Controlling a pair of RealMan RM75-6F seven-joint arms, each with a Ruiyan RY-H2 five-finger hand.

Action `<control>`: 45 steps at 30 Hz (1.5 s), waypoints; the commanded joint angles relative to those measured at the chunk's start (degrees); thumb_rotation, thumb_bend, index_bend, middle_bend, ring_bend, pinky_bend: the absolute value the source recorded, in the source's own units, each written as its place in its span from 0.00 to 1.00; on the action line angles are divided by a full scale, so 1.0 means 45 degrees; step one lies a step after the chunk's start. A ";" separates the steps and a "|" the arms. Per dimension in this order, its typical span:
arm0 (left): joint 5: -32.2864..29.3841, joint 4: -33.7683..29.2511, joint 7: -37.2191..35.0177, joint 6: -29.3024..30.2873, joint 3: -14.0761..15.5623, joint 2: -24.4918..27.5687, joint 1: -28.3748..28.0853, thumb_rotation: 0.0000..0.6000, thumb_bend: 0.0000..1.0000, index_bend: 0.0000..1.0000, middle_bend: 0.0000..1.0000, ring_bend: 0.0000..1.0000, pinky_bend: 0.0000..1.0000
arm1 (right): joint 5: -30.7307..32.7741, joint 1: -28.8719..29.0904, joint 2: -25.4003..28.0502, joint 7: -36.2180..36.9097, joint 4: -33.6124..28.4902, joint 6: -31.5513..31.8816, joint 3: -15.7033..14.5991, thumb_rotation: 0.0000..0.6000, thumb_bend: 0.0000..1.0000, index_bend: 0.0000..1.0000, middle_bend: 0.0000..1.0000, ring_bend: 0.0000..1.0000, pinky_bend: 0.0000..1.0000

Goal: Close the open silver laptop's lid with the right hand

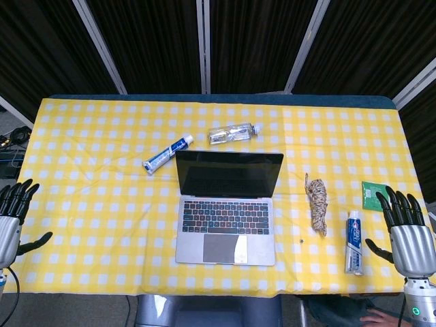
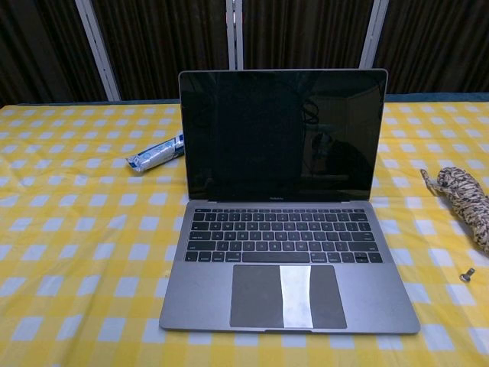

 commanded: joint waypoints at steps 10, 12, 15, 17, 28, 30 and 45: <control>-0.0041 0.0027 0.0100 -0.0038 -0.0026 -0.0075 -0.0018 1.00 0.00 0.00 0.00 0.00 0.00 | 0.0132 0.0049 0.0109 0.0209 -0.0199 -0.0327 -0.0055 1.00 0.00 0.00 0.00 0.00 0.00; -0.0052 0.0057 0.0155 -0.0068 -0.0039 -0.0111 -0.0041 1.00 0.00 0.00 0.00 0.00 0.00 | 0.0214 0.0176 0.0237 0.0319 -0.0376 -0.0484 0.0059 1.00 0.09 0.00 0.00 0.00 0.00; -0.0196 0.0151 0.0191 -0.0217 -0.0065 -0.0178 -0.0081 1.00 0.00 0.00 0.00 0.00 0.00 | 0.0437 0.0720 0.0619 0.0527 -0.0748 -0.1014 0.0546 1.00 0.42 0.00 0.00 0.00 0.00; -0.0316 0.0204 0.0153 -0.0305 -0.0113 -0.0209 -0.0115 1.00 0.00 0.00 0.00 0.00 0.00 | 0.0617 0.1340 0.0989 0.0684 -0.0969 -0.1617 0.1048 1.00 0.66 0.00 0.00 0.00 0.00; -0.0725 0.0470 0.0457 -0.0773 -0.0276 -0.0499 -0.0352 1.00 0.00 0.00 0.00 0.00 0.00 | 0.2899 0.5768 0.3038 0.2363 -0.1986 -0.7902 0.3356 1.00 1.00 0.00 0.00 0.00 0.02; -0.0847 0.0532 0.0456 -0.0889 -0.0311 -0.0534 -0.0395 1.00 0.00 0.00 0.00 0.00 0.00 | 0.3341 0.6452 0.3072 0.2505 -0.2019 -0.8823 0.3578 1.00 1.00 0.00 0.00 0.00 0.05; -0.1146 0.0607 0.0493 -0.1140 -0.0358 -0.0583 -0.0483 1.00 0.00 0.00 0.00 0.00 0.00 | 0.8376 1.0746 0.1459 0.1331 -0.0925 -1.2955 0.3722 1.00 1.00 0.09 0.17 0.11 0.18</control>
